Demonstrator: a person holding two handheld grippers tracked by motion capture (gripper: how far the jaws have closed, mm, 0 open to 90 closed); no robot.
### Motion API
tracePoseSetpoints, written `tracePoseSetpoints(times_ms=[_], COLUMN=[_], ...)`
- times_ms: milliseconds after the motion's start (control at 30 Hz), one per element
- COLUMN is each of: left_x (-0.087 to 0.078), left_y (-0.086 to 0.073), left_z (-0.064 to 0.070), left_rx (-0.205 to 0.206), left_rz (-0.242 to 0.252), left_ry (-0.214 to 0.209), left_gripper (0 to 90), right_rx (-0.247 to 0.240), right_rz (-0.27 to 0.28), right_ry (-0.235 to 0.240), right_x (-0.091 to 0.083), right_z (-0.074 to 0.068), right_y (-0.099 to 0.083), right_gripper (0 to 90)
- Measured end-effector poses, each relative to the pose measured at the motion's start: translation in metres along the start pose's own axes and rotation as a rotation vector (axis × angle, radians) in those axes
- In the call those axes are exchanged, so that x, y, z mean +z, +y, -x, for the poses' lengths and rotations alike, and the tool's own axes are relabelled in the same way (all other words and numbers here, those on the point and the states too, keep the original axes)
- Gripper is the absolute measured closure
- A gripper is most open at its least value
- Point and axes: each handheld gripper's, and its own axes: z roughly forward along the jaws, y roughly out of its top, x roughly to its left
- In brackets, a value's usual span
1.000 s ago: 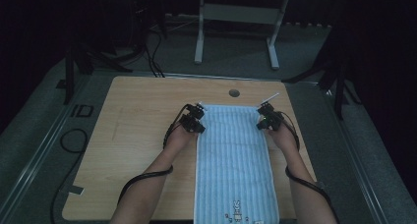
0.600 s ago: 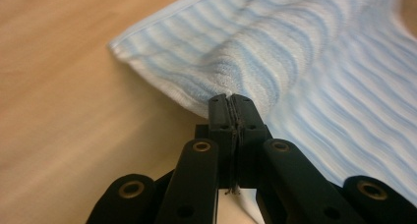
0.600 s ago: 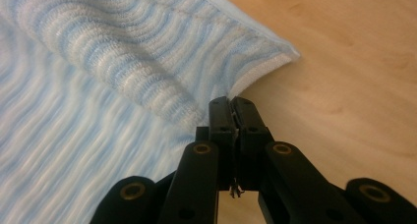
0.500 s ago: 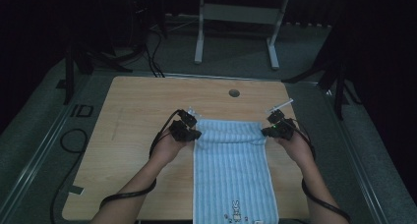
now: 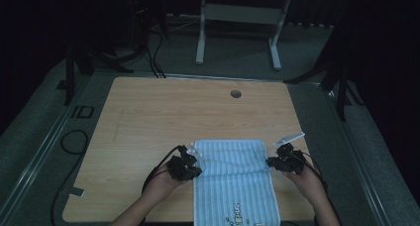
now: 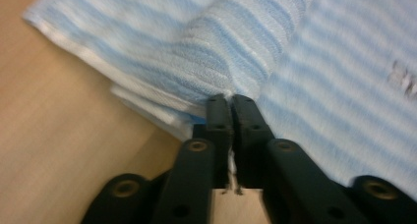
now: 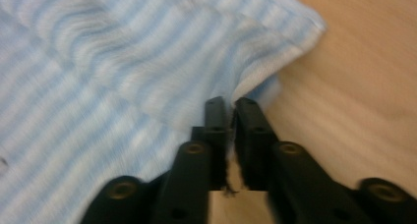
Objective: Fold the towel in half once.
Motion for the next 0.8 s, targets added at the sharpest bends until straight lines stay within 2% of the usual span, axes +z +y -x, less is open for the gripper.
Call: tracePoseSetpoints(times_ms=[33, 67, 167, 200, 267, 333, 367, 433, 500, 533, 600, 733, 800], left_x=[-0.005, -0.008, -0.013, -0.011, -0.003, 0.010, 0.016, 0.027, 0.029, 0.028, 0.029, 0.028, 0.028], left_y=[0.000, 0.001, 0.007, 0.009, 0.013, 0.014, 0.014, 0.013, 0.013, 0.015, 0.016, 0.019, 0.020], left_z=[0.000, 0.000, 0.002, 0.004, 0.007, 0.009, 0.009, 0.007, 0.002, 0.001, -0.004, -0.020, -0.025], left_rx=[-0.010, -0.020, -0.017, -0.009, -0.004, 0.009, 0.008, -0.006, -0.018, -0.016, -0.005, -0.026, -0.028], left_rz=[0.015, 0.036, 0.072, 0.071, 0.054, 0.018, 0.004, -0.018, -0.005, -0.012, -0.017, -0.018, -0.023], left_ry=[0.012, 0.017, 0.007, 0.004, -0.011, -0.016, -0.023, -0.023, -0.030, -0.023, 0.000, 0.028, 0.024], left_gripper=[74.3, 64.6, 65.9, 66.3, 69.2, 69.2, 69.2, 69.2, 70.4, 70.4, 70.3, 70.3, 70.3], right_rx=[-0.005, 0.005, -0.012, -0.021, -0.022, -0.040, -0.040, -0.048, -0.047, -0.055, -0.053, -0.047, -0.046], right_rz=[-0.007, 0.012, 0.024, 0.033, 0.044, 0.029, 0.029, -0.008, -0.046, -0.076, -0.085, -0.085, -0.088], right_ry=[-0.015, -0.018, -0.027, -0.038, -0.026, -0.024, -0.024, -0.024, -0.019, -0.034, -0.031, -0.019, -0.017], right_x=[-0.001, -0.008, -0.014, -0.016, -0.017, -0.006, -0.006, 0.006, 0.021, 0.032, 0.036, 0.045, 0.046], right_z=[-0.002, -0.005, -0.008, -0.010, -0.013, -0.018, -0.018, -0.020, -0.018, -0.018, -0.018, -0.015, -0.014], right_y=[-0.003, -0.005, -0.003, -0.001, 0.003, 0.008, 0.008, 0.009, 0.008, 0.008, 0.008, 0.021, 0.024], right_gripper=[73.1, 70.9, 73.8, 75.7, 76.1, 75.9, 75.9, 75.2, 75.2, 75.2, 75.4, 75.0, 74.9])
